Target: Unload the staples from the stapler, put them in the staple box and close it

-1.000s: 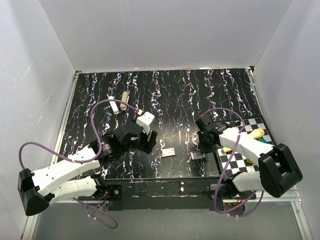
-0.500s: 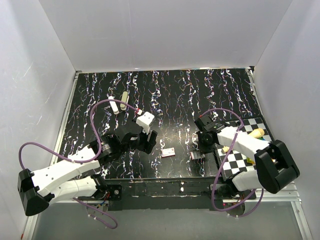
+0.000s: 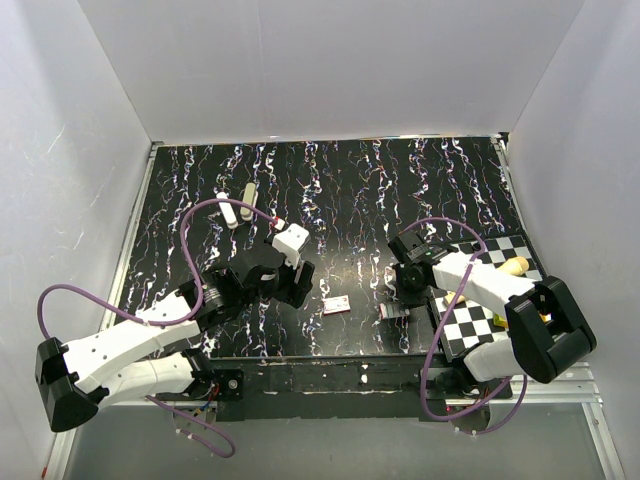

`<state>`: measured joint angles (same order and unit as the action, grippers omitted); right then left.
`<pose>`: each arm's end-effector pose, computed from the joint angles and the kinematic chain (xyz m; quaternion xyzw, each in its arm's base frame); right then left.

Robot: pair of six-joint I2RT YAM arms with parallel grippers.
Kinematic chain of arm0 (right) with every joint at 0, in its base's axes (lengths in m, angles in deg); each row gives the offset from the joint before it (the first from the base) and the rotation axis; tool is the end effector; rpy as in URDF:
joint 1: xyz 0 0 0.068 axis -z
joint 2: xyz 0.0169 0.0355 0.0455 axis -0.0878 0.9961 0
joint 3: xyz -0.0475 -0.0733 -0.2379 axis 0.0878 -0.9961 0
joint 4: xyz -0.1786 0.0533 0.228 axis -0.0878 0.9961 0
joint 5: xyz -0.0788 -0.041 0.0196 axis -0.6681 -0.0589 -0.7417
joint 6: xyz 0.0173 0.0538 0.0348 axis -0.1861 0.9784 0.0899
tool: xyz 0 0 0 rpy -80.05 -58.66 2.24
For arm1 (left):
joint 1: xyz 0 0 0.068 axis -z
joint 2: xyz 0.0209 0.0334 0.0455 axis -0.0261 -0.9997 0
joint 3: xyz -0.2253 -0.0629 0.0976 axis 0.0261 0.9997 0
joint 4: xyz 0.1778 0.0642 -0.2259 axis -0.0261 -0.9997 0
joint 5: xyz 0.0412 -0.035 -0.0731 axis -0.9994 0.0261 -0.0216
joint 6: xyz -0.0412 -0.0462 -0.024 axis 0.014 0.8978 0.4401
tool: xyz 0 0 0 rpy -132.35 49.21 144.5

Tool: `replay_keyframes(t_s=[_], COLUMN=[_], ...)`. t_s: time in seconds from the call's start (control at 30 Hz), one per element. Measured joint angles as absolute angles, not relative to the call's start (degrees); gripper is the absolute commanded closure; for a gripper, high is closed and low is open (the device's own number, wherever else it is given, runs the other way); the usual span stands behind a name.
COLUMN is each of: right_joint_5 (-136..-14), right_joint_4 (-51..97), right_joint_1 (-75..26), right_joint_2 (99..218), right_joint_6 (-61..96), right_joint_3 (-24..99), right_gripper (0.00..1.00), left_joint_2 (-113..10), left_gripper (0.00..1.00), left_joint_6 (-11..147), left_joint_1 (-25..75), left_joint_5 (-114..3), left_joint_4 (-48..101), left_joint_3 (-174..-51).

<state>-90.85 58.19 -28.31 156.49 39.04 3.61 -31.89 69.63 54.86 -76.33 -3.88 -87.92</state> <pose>0.2290 0.1412 0.1085 -0.0340 0.9860 0.0111 0.1630 0.1580 -0.2169 0.2595 0.2789 0.8446 -0.1764 0.4215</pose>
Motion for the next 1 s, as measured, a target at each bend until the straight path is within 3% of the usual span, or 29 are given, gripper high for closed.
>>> replay_keyframes(t_s=[0.3, 0.4, 1.0], right_joint_5=[-90.5, -90.4, -89.1], right_joint_4=[58.1, 58.1, 56.9], right_joint_1=[-28.3, -28.3, -28.0], right_joint_2=[156.5, 156.5, 156.7], right_joint_6=[39.2, 39.2, 38.4], right_joint_3=[3.6, 3.6, 3.6], right_gripper=[0.91, 0.99, 0.99], left_joint_2=[-31.8, -31.8, -37.8], left_gripper=[0.35, 0.35, 0.39], left_joint_6=[69.6, 69.6, 71.2], left_joint_1=[54.9, 54.9, 54.9], left_joint_5=[-76.3, -76.3, -76.1], left_joint_4=[-3.9, -4.1, -4.1], left_joint_3=[-87.9, -87.9, -87.9])
